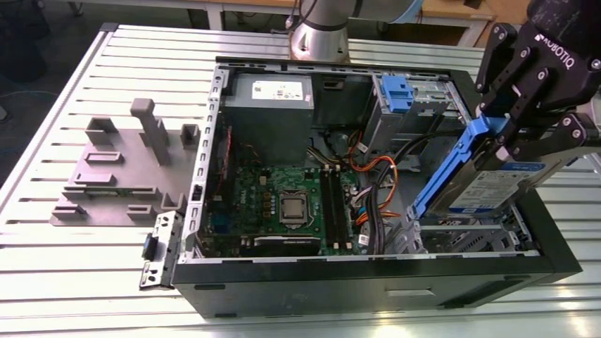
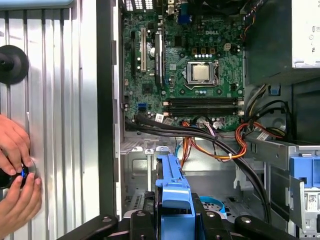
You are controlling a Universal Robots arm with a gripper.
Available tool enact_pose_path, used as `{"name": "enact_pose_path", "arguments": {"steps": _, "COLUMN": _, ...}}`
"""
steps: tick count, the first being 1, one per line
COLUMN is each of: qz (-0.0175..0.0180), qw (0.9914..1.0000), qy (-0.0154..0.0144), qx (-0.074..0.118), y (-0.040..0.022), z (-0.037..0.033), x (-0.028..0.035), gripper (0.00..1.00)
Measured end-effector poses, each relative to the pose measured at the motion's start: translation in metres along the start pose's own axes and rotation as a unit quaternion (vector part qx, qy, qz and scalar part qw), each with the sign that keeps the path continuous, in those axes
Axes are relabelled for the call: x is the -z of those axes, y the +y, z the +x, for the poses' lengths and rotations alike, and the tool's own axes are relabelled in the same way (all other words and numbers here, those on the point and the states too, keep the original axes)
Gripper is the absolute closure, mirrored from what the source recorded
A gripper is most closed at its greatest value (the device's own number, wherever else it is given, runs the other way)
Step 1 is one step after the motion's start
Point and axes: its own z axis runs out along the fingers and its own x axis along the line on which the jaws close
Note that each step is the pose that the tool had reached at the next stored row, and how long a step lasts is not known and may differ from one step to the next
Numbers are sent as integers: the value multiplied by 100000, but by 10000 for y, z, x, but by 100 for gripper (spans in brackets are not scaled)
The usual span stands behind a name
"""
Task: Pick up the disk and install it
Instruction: 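Insert the disk into the insertion slot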
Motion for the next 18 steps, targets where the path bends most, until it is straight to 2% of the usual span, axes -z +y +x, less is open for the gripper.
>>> {"name": "enact_pose_path", "arguments": {"steps": 5, "qz": -4, "qw": 99998, "qy": 0, "qx": -632, "y": 0, "z": 23, "x": -23, "gripper": 64}}
{"name": "enact_pose_path", "arguments": {"steps": 18, "qz": -5, "qw": 99998, "qy": 0, "qx": -674, "y": 0, "z": 26, "x": -92, "gripper": 64}}
